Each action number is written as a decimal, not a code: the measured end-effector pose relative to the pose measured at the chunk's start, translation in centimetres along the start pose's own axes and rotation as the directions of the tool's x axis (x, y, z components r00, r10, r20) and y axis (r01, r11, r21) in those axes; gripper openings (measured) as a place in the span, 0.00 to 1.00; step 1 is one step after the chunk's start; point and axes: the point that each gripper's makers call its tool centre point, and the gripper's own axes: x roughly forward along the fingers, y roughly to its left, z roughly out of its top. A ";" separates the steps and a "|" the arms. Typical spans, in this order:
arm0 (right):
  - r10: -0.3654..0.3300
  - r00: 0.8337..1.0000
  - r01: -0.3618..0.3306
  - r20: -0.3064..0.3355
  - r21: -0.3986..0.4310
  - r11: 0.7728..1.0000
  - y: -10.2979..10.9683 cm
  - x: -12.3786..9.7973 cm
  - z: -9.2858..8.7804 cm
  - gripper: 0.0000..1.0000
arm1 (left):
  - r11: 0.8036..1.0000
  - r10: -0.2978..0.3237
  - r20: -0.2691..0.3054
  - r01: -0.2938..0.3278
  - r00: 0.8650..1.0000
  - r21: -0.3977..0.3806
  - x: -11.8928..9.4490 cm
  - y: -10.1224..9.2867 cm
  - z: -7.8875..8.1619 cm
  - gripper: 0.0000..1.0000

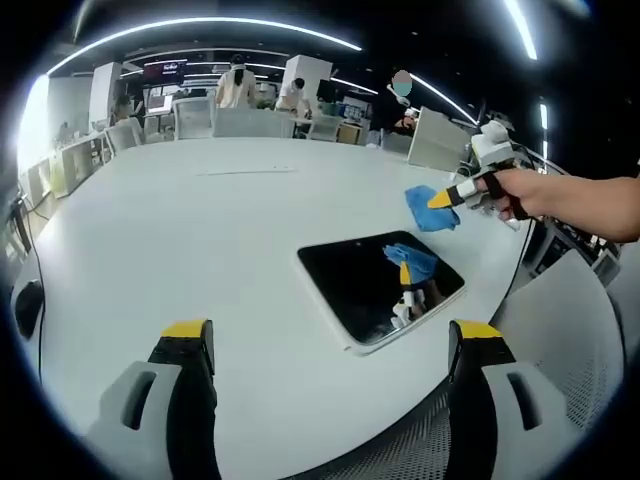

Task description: Wipe the mirror surface with the cleaning cloth until all visible marks leave the cleaned area.

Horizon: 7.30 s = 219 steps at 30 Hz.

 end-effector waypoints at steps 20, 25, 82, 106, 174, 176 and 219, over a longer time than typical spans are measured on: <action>0.044 0.998 -0.043 -0.050 0.027 0.999 1.2 2.8 -2.8 0.10 | 1.000 0.003 0.002 -0.003 1.000 -0.003 0.0 0.0 0.1 0.97; 0.032 0.998 -0.031 -0.059 0.024 0.999 0.8 2.5 -2.8 0.05 | 1.000 0.002 0.002 -0.002 1.000 -0.004 0.0 0.0 0.0 0.97; 0.070 0.987 -0.075 -0.146 -0.028 0.997 10.2 8.1 -2.1 0.00 | 0.999 -0.019 -0.013 0.020 1.000 0.050 0.3 -0.5 -0.2 0.99; 0.135 0.974 -0.145 -0.180 -0.046 0.988 15.6 10.1 -1.8 0.00 | 0.999 -0.020 -0.023 0.021 1.000 0.047 0.2 -0.4 -0.4 0.99; 0.168 0.967 -0.178 -0.192 -0.037 0.983 18.7 8.5 -4.7 0.00 | 0.999 -0.002 -0.020 0.003 1.000 0.051 0.1 -0.1 -0.3 0.99; 0.173 0.966 -0.183 -0.195 -0.040 0.982 18.8 8.4 -4.9 0.00 | 0.999 -0.002 -0.021 0.003 1.000 0.050 0.1 -0.1 -0.4 0.99; 0.185 0.965 -0.196 -0.184 -0.047 0.979 18.0 7.2 -6.0 0.00 | 0.999 -0.008 -0.029 0.010 1.000 0.049 0.2 -0.3 -0.5 0.99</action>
